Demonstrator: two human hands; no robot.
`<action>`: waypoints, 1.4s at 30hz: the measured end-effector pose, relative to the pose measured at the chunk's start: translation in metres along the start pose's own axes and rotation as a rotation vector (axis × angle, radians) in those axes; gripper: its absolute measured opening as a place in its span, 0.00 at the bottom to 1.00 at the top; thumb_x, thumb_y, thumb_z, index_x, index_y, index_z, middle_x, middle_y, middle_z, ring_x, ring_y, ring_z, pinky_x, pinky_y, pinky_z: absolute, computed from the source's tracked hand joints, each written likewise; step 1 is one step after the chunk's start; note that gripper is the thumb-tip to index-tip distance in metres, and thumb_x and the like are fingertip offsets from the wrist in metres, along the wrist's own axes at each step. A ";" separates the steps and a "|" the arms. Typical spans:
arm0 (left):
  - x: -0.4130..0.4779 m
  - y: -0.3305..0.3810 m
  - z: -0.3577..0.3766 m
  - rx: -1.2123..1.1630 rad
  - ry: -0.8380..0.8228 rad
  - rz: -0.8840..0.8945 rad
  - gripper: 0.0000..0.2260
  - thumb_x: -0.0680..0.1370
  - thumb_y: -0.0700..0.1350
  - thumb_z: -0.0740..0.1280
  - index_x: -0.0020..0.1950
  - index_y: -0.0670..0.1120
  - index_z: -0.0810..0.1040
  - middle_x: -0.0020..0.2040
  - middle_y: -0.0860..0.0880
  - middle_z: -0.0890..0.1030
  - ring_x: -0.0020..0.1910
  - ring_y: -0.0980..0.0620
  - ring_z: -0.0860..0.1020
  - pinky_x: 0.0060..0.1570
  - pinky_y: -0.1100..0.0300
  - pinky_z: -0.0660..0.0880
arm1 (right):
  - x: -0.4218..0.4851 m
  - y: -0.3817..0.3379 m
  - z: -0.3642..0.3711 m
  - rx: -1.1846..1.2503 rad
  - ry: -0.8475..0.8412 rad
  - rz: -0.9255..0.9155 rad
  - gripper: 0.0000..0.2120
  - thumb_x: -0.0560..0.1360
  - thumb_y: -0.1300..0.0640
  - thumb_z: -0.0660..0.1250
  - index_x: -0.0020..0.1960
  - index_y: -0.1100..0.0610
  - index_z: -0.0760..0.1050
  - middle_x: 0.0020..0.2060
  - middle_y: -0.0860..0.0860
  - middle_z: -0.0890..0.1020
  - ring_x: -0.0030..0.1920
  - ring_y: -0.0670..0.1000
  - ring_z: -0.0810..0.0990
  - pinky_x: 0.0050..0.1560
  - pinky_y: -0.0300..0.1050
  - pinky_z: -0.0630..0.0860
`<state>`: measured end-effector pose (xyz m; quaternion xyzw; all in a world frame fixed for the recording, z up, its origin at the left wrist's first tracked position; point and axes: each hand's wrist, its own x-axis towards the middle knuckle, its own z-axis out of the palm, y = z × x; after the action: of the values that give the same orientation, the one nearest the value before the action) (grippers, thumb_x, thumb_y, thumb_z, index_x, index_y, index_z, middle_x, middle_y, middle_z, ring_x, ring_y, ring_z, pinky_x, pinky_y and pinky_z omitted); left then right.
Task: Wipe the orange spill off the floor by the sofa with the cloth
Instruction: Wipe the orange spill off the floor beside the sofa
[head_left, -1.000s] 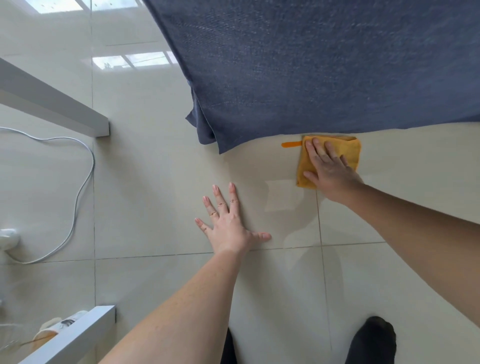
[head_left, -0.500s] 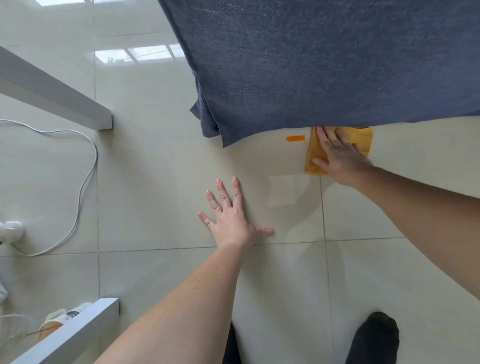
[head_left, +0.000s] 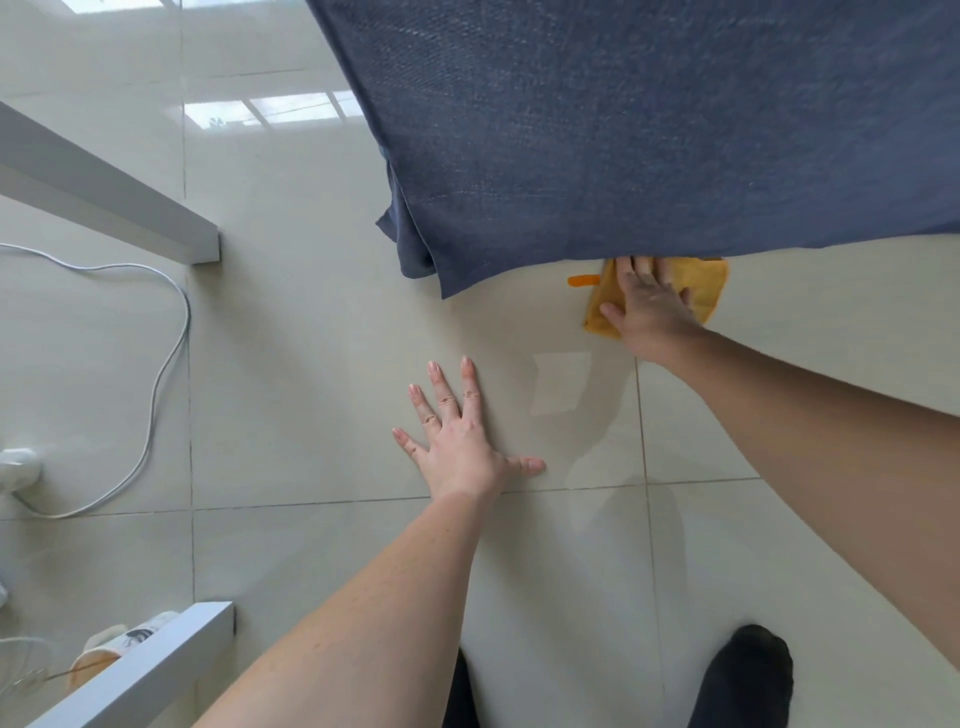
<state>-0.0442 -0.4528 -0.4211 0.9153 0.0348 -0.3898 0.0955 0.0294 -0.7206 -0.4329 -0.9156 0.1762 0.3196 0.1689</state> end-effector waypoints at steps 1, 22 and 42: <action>0.000 0.000 0.000 0.002 0.000 -0.001 0.74 0.56 0.76 0.77 0.79 0.61 0.23 0.81 0.51 0.22 0.81 0.40 0.27 0.77 0.25 0.41 | -0.005 -0.004 0.005 -0.012 -0.012 -0.027 0.38 0.85 0.44 0.57 0.84 0.47 0.34 0.84 0.44 0.38 0.83 0.55 0.38 0.79 0.70 0.48; 0.000 -0.001 0.001 -0.010 0.011 0.005 0.74 0.55 0.76 0.77 0.79 0.62 0.23 0.82 0.51 0.23 0.82 0.40 0.27 0.76 0.25 0.41 | -0.001 -0.009 0.003 -0.030 -0.007 -0.054 0.39 0.85 0.44 0.58 0.84 0.46 0.35 0.83 0.43 0.37 0.83 0.54 0.39 0.79 0.70 0.49; 0.001 0.000 0.001 -0.023 0.011 0.005 0.74 0.55 0.76 0.77 0.79 0.63 0.23 0.81 0.52 0.23 0.82 0.40 0.27 0.76 0.25 0.40 | -0.015 0.017 0.005 -0.114 -0.015 -0.128 0.41 0.82 0.37 0.58 0.83 0.43 0.36 0.84 0.41 0.40 0.84 0.51 0.42 0.79 0.69 0.52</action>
<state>-0.0445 -0.4528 -0.4221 0.9163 0.0374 -0.3841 0.1068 0.0079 -0.7304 -0.4305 -0.9307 0.0976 0.3245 0.1380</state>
